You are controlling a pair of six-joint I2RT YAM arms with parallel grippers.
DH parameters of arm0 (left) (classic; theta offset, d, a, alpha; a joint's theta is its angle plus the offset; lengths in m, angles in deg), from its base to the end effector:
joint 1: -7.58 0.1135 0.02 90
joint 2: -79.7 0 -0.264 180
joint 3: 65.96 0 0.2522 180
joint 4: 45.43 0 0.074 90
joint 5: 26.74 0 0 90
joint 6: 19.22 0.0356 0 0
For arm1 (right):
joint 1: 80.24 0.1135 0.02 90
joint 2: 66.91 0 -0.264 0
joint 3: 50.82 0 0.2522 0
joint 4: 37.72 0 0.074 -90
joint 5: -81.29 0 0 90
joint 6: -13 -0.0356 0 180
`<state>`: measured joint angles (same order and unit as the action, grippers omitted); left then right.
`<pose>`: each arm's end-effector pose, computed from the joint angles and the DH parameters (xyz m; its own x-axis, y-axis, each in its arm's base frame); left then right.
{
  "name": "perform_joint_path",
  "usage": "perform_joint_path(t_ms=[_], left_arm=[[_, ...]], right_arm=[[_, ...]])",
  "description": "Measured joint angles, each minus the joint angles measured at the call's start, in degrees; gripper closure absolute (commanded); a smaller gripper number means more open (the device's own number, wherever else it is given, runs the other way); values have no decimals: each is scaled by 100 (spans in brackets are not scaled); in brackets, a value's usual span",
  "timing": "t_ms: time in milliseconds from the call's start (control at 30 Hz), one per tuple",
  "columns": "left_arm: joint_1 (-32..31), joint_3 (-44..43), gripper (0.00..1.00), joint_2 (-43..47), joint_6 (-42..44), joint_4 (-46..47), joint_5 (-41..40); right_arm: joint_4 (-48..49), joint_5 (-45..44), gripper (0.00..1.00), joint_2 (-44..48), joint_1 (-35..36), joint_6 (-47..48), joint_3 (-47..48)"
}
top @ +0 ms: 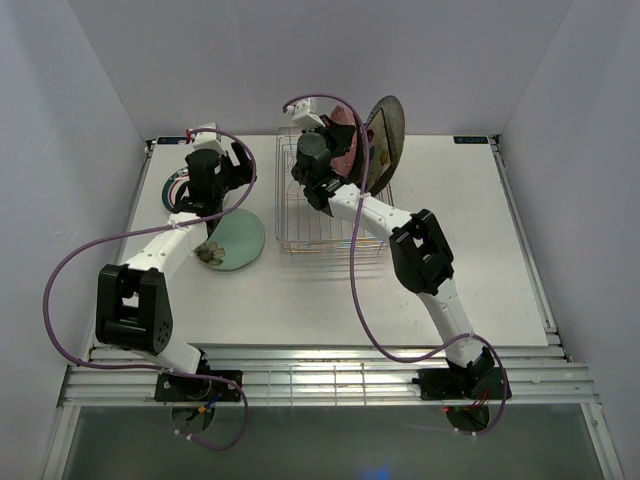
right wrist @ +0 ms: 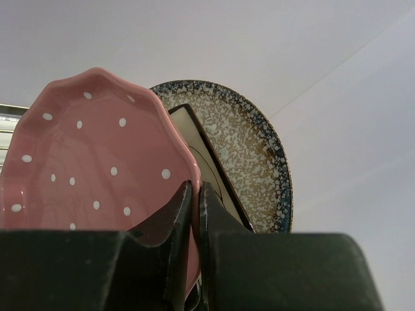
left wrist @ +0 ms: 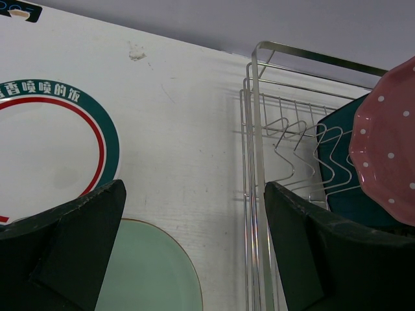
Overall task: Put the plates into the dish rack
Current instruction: Insert the plate into the dish rack.
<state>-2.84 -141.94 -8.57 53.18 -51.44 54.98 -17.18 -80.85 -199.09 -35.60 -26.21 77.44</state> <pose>0.3571 -0.0605 0.2894 -0.3078 -0.2476 -0.9187 -0.0510 0.9684 -0.2440 0.4011 0.3485 0.3162 -0.2072 -0.5386 -0.8167 0.4317 0.6988 -0.5704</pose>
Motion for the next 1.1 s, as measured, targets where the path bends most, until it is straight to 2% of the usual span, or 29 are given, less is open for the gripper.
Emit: perform_joint_path(t_ms=[633,1100], left_arm=[[0,0,2,0,4,0,4],[0,0,2,0,13,0,17]], right_arm=[[-72,74,92,-369,-33,66,461],[446,-20,92,-479,-26,732,531]])
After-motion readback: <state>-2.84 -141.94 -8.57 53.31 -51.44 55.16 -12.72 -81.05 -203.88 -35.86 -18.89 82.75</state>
